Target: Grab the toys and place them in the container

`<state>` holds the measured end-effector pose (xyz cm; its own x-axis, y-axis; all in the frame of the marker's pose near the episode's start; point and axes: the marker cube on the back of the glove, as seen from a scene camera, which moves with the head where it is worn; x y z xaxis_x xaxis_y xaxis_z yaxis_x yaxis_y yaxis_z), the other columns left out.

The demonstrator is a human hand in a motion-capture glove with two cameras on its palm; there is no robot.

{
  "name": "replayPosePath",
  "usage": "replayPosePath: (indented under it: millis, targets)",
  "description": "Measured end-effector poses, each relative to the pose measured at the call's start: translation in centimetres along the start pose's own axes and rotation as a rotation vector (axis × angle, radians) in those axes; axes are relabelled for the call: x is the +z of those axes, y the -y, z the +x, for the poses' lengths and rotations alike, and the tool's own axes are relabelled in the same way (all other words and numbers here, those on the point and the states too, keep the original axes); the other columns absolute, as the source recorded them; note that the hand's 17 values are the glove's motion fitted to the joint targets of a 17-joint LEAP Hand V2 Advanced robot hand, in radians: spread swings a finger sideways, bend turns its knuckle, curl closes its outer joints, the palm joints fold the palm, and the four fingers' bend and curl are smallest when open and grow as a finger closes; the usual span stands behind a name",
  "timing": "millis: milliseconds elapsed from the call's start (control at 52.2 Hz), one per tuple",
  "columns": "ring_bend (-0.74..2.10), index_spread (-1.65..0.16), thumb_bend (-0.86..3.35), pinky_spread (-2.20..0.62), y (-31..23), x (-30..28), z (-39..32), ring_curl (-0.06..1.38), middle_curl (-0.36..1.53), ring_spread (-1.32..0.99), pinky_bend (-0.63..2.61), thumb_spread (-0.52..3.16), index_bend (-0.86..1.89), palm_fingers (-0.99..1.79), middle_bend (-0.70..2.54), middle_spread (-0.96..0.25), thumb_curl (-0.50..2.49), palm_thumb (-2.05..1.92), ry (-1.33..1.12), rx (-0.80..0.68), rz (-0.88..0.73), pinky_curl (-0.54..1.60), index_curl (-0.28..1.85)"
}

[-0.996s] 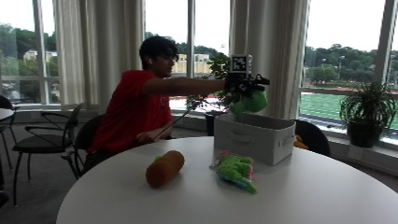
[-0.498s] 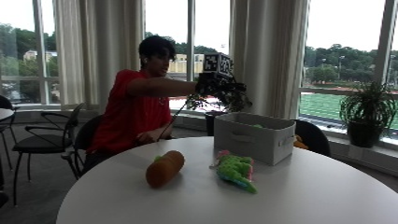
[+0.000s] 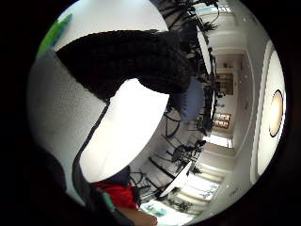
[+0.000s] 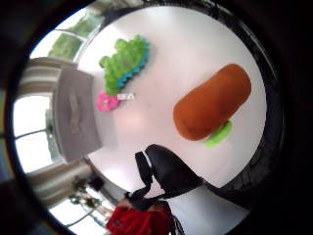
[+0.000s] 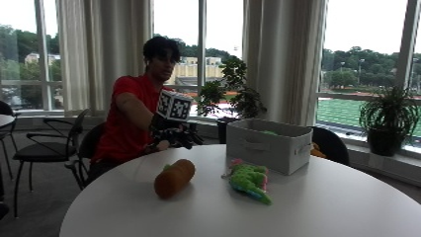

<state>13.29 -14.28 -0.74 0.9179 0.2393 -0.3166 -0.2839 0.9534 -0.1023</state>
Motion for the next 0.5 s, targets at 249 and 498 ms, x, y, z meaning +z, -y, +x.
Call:
replayPosePath:
  millis: [249,498]
  targets:
    - [0.12,-0.34,-0.07,0.12,0.5,4.5,1.0,0.27,0.22,0.05,1.37,0.95,0.11,-0.3,0.11,-0.02,0.32,-0.06,0.059,-0.052,-0.055,0.36,0.11]
    - [0.11,-0.36,-0.08,0.13,2.1,7.7,1.0,0.21,0.19,0.06,1.42,0.89,0.13,-0.3,0.09,-0.01,0.29,-0.08,0.124,-0.028,-0.138,0.37,0.16]
